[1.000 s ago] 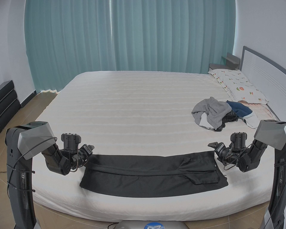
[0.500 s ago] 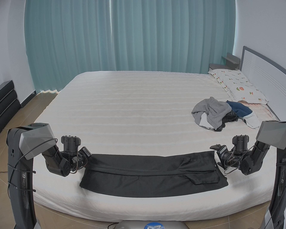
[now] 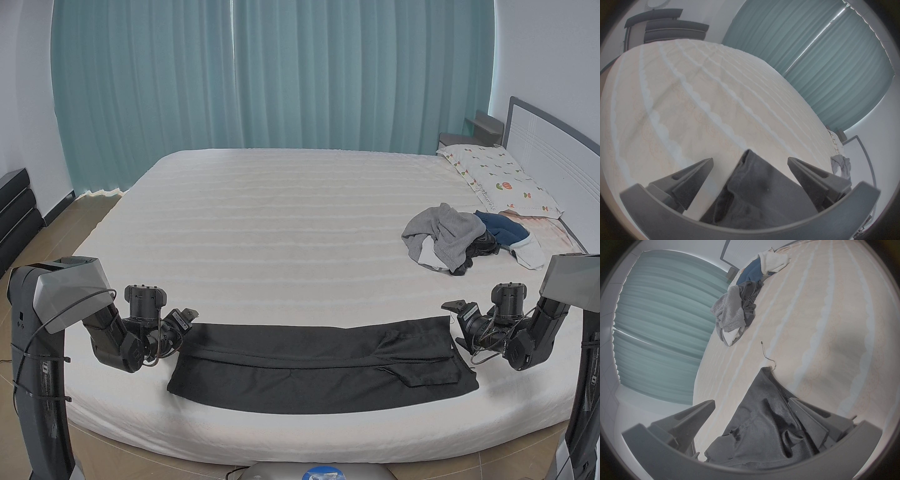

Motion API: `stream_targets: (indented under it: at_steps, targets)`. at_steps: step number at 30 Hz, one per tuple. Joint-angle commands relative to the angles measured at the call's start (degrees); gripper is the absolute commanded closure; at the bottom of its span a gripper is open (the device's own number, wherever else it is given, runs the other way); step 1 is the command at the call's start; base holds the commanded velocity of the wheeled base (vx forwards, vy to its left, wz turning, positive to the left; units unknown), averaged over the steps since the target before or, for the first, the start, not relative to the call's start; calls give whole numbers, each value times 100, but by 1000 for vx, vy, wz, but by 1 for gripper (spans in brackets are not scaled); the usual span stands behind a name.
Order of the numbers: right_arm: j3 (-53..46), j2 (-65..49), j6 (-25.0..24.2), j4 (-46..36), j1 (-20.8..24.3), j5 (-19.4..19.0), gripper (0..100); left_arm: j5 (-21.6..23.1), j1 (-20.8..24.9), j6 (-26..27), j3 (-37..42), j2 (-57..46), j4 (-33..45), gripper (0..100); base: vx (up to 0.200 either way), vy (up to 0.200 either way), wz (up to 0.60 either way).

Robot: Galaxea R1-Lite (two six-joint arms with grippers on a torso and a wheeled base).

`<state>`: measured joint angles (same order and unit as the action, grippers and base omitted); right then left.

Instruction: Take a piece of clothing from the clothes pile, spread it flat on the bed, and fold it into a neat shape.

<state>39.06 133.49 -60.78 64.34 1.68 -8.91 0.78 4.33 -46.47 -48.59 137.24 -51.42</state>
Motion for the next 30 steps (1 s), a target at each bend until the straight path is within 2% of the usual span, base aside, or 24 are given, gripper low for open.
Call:
stream_targets:
  at_steps: [1,3,6,16,19,30]
  targets:
    - [-302,81,5,421,87,3,0,441,-46,24,386,-171,-316,0,0,0,0]
    - [-417,143,31,615,104,21,0,678,-64,376,421,-251,-325,0,0,0,0]
    - [-443,151,31,720,95,3,0,748,-64,1026,465,-224,-334,0,0,0,0]
    - [-469,143,31,729,95,-5,0,757,51,2160,544,31,-325,0,0,0,0]
    - [-513,143,23,729,113,-5,0,748,51,2362,544,75,-342,0,0,0,0]
    - [-540,134,23,764,131,-5,0,713,139,2582,553,66,-342,0,0,0,0]
